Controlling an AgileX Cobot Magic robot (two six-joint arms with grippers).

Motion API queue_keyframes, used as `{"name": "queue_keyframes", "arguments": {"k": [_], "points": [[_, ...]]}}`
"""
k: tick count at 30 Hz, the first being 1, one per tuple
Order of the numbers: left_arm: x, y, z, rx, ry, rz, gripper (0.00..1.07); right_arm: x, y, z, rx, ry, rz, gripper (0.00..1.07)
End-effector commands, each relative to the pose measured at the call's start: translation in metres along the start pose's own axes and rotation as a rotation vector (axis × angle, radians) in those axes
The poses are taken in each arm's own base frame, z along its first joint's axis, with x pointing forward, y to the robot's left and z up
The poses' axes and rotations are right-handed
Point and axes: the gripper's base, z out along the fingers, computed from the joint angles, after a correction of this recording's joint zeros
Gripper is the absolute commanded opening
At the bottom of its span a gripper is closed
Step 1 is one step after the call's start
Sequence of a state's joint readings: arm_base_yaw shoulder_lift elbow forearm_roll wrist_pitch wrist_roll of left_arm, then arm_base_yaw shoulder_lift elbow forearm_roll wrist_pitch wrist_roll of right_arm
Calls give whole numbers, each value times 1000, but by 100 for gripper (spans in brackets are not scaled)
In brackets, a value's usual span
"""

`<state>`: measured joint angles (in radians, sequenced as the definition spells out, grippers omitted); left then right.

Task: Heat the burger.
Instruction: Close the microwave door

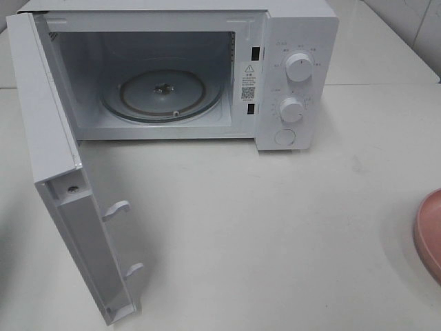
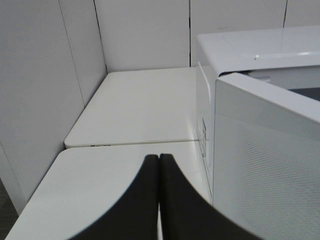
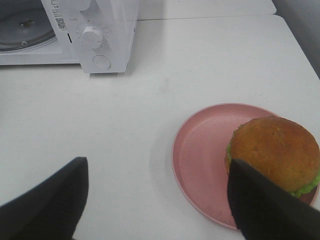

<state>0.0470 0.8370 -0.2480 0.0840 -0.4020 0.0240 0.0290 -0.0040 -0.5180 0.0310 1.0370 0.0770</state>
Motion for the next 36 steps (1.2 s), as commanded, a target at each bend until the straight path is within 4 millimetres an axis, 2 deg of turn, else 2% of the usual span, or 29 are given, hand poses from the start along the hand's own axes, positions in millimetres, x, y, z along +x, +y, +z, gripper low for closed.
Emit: {"name": "queue_keyframes", "arguments": {"k": [1,5,6,8,10,17,22,26,31,34,36], "points": [[10,-1,11,12,44,-34,0,2,0,-3,4,-31,-6,76],[22,-6,21,62,106,-18,0,2,0,-3,4,-31,-6,76],[28,-12,27,121,124,3,0,2,0,-3,4,-31,-6,76],[28,-14,29,149,115,-6,0,2,0,-3,4,-31,-6,76],[29,-29,35,306,43,-17,0,2,0,-3,4,-31,-6,76],[36,-38,45,388,48,-18,0,2,0,-3,4,-31,-6,76],[36,-63,65,473,64,-46,0,2,0,-3,4,-31,-6,76],[41,-73,71,495,89,-57,0,2,0,-3,4,-31,-6,76],[47,-100,82,560,91,-18,0,2,0,-3,4,-31,-6,76],[47,-104,84,559,92,-20,0,2,0,-3,4,-31,-6,76],[48,-122,89,578,91,-17,0,2,0,-3,4,-31,-6,75]]}}
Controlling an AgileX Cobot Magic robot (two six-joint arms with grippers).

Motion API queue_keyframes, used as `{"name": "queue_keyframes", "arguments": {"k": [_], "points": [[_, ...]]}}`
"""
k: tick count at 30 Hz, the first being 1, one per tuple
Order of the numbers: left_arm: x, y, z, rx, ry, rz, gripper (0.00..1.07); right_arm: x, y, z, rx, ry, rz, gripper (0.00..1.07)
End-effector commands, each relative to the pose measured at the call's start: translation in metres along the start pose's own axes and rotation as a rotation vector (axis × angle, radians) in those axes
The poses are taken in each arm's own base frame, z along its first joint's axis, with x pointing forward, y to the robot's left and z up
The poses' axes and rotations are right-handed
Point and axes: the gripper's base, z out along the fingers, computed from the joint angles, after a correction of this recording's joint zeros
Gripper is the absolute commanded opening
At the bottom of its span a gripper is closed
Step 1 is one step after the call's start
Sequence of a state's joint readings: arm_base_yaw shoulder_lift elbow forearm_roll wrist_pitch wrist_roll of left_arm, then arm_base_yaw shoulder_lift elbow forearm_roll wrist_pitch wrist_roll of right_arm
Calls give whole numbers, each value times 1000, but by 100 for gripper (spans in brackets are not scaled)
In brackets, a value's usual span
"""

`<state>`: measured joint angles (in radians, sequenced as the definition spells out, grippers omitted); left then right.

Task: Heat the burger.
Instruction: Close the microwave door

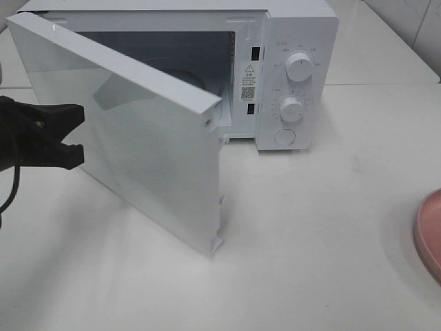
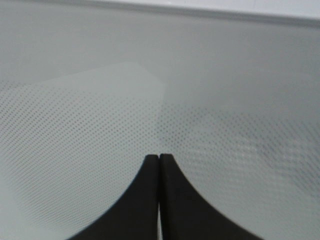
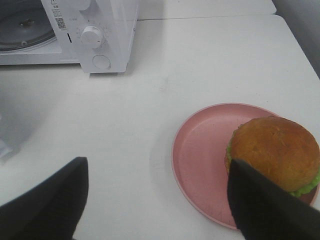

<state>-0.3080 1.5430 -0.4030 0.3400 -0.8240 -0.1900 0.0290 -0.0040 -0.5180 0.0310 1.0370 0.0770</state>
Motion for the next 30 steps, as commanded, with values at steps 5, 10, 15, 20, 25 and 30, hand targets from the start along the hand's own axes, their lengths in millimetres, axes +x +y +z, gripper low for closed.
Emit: {"name": "queue_keyframes", "arguments": {"k": [5,10,15,20,25,30], "points": [[-12,-21,25,9,-54,15,0,2,0,-3,4,-31,-6,75],[-19,-37,45,-7,-79,10,0,2,0,-3,4,-31,-6,75],[-24,-53,68,16,-95,-8,0,2,0,-3,4,-31,-6,75],[-32,-67,86,51,-122,-7,0,2,0,-3,4,-31,-6,75],[-39,-77,105,57,-134,-32,0,2,0,-3,4,-31,-6,75],[-45,-85,122,71,-152,-33,0,2,0,-3,4,-31,-6,75]]}}
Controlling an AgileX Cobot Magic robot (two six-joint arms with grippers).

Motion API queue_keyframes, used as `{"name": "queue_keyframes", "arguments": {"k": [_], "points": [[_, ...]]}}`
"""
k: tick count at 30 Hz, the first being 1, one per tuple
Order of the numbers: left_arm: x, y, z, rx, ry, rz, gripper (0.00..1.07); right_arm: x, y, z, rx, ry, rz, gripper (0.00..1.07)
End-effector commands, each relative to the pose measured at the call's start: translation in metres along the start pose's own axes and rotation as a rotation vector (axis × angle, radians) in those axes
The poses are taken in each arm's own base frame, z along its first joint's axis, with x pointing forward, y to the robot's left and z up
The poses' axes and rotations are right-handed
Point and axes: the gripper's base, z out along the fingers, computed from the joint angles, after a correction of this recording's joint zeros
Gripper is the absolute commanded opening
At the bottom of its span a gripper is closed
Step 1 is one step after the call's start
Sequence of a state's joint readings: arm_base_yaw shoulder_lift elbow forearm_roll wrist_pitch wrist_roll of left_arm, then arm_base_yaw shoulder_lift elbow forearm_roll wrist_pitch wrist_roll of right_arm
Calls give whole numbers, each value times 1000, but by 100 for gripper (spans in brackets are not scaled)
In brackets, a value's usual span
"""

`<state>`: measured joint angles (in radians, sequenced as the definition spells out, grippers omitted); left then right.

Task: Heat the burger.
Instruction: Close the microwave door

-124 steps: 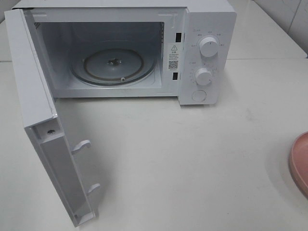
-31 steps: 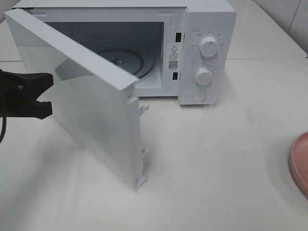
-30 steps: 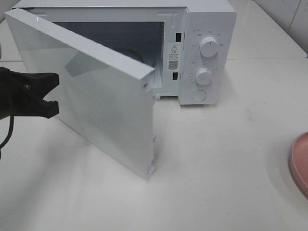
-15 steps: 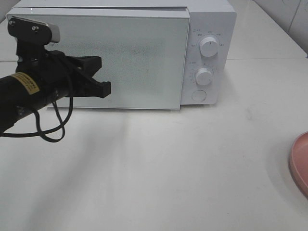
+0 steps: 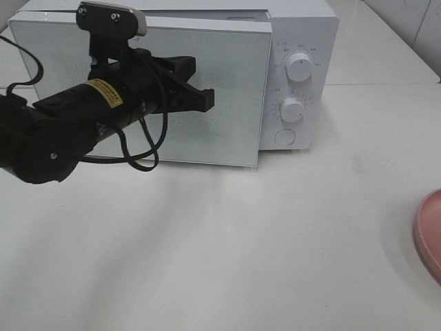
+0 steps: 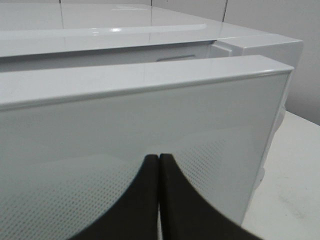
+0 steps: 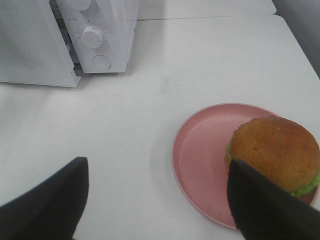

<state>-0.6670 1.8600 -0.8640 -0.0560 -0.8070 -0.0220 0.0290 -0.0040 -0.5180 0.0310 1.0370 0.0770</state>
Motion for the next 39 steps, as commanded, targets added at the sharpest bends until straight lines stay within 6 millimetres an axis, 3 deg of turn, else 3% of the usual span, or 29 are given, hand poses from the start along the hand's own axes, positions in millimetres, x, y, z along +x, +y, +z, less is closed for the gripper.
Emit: {"name": "queue_keyframes", "arguments": {"k": [1,10,28,33,39], "points": [[-3,-4,12,3,-4,-6,0,2,0,-3,4,-31,-6,75],[-8,-6,43,1,-18,-15,0,2,0,-3,4,-31,-6,75],[-12,2,76,-75,-38,-31,0,2,0,-3,4,-31,-5,75],[-11,-6,71,-39,11,-5,0,2,0,-3,4,-31,-5,75],[-13,-23,48,6,112,-3,2,2,0,-3,4,-31,-5,75]]}}
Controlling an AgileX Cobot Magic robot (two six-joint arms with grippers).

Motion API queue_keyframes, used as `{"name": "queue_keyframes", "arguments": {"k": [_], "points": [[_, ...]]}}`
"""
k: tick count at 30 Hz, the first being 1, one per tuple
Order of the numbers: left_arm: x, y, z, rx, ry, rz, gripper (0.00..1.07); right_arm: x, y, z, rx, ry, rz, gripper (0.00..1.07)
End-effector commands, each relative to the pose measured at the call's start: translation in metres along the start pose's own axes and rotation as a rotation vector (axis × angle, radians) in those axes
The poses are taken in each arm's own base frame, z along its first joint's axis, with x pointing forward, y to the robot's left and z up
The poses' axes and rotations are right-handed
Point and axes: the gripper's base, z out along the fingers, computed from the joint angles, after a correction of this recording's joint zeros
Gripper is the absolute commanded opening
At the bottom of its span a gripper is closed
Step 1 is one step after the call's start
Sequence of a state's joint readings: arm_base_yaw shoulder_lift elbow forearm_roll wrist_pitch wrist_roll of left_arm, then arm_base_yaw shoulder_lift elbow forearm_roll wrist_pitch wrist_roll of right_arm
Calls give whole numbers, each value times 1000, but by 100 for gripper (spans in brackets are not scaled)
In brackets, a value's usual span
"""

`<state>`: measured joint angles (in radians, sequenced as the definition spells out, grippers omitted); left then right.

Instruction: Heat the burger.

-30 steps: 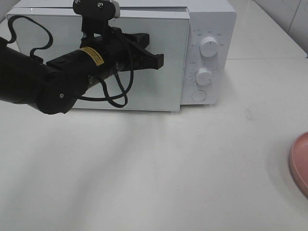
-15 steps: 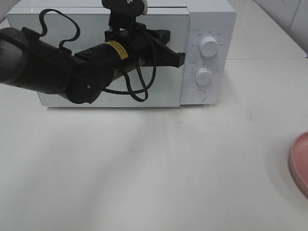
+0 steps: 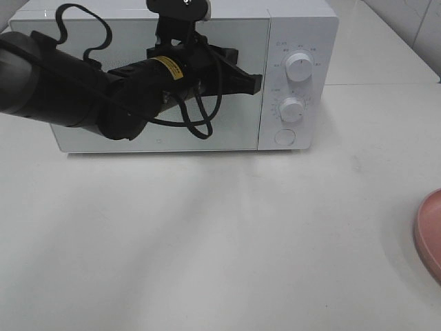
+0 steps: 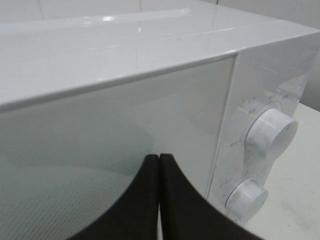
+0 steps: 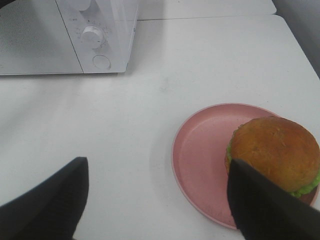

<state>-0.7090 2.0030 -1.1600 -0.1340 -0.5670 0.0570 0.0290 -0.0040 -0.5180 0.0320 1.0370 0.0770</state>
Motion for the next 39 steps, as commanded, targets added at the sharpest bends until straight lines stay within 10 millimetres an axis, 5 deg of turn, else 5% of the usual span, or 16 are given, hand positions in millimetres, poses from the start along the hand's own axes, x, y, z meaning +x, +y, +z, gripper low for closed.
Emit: {"name": "queue_keyframes", "arguments": {"k": [1,2,4,5,6,7,8,10,16,21,28,34,39], "points": [[-6,-8,-16,11,35,-12,5,2,0,-3,5,-31,-5,75],[-6,-8,-16,11,35,-12,5,2,0,-3,5,-31,-5,75],[-3,-20,-35,50,116,34,38,2,0,-3,5,-31,-5,75],[-3,-20,-35,50,116,34,38,2,0,-3,5,-31,-5,75],[-3,-24,-39,64,134,37,49,2,0,-3,5,-31,-5,75],[-1,-31,-48,85,181,40,76,2,0,-3,5,-31,-5,75],[-1,-31,-48,85,181,40,76,2,0,-3,5,-31,-5,75],[2,-42,-61,131,329,63,101,2,0,-3,5,-31,-5,75],[2,-48,-79,163,497,65,100,2,0,-3,5,-31,-5,75],[-1,-47,-116,197,814,86,99,2,0,-3,5,-31,-6,75],[-9,-39,-149,199,1026,79,98,2,0,-3,5,-31,-6,75],[-27,6,-171,69,1113,-62,98,2,0,-3,5,-31,-6,75],[-51,70,-204,-113,1078,-229,98,2,0,-3,5,-31,-6,75]]}}
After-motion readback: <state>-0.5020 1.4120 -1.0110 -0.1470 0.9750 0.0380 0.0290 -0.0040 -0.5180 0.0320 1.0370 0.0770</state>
